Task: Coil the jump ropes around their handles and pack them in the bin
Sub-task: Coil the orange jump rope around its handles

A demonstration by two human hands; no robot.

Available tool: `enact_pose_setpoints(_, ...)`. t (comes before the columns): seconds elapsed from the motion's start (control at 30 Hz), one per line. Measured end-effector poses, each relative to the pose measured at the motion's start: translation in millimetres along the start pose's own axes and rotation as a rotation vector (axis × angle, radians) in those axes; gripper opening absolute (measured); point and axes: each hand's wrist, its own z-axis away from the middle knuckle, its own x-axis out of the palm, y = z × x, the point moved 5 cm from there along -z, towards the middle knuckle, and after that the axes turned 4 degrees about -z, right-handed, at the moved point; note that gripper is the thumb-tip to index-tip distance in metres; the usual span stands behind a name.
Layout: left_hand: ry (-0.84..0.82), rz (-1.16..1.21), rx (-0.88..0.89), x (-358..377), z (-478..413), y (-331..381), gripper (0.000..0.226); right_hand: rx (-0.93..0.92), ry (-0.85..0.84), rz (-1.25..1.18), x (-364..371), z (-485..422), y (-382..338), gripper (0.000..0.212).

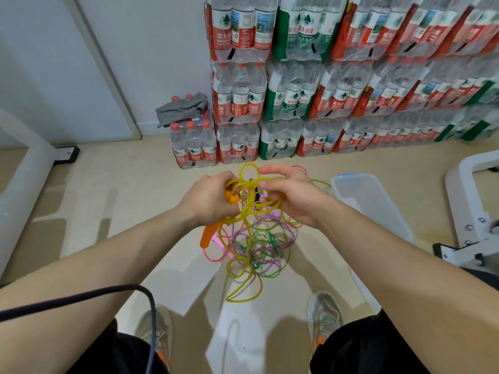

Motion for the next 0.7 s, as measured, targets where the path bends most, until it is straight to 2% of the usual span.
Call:
enact_pose_setpoints(0.07,-0.004,0.011,0.003,-2,-1,-1,0.032,0.008,-0.014,-0.04,0,1,0,0.034)
enact_pose_setpoints(0.1,-0.003,0.012,0.004,-2,-1,-1,0.03,0.013,-0.005,0.043,-2,1,0,0.036)
enact_pose_setpoints(0.2,-0.004,-0.039,0.007,0,-2,-2,0.029,0.002,0.079,0.541,-7,1,-4,0.041)
enact_pose_setpoints(0.3,0.002,-0.06,-0.005,1,-2,-4,0.029,-0.084,0.189,0.932,-9,1,-11,0.031)
enact_pose_setpoints(0.4,-0.011,-0.007,0.005,2,-1,-2,0.027,-0.177,0.319,1.007,-16,1,-17,0.01)
enact_pose_setpoints(0.43,-0.016,0.01,0.005,3,-1,-1,0.027,-0.184,0.357,0.99,-20,2,-17,0.003)
enact_pose_setpoints(0.47,-0.02,0.026,0.001,3,-1,-1,0.027,-0.157,0.379,0.914,-24,2,-16,0.01)
enact_pose_setpoints(0.5,-0.021,0.045,-0.008,2,-1,-1,0.027,-0.081,0.373,0.745,-28,2,-11,0.015)
enact_pose_setpoints(0.57,-0.016,0.067,-0.025,1,-2,-3,0.029,0.135,0.257,0.265,-21,6,1,0.017)
enact_pose_setpoints(0.63,-0.009,0.061,-0.041,0,-2,-3,0.03,0.226,0.149,-0.08,-9,9,5,0.02)
enact_pose_setpoints(0.7,-0.012,0.05,-0.058,2,-1,-4,0.03,0.23,0.123,-0.144,-3,10,3,0.019)
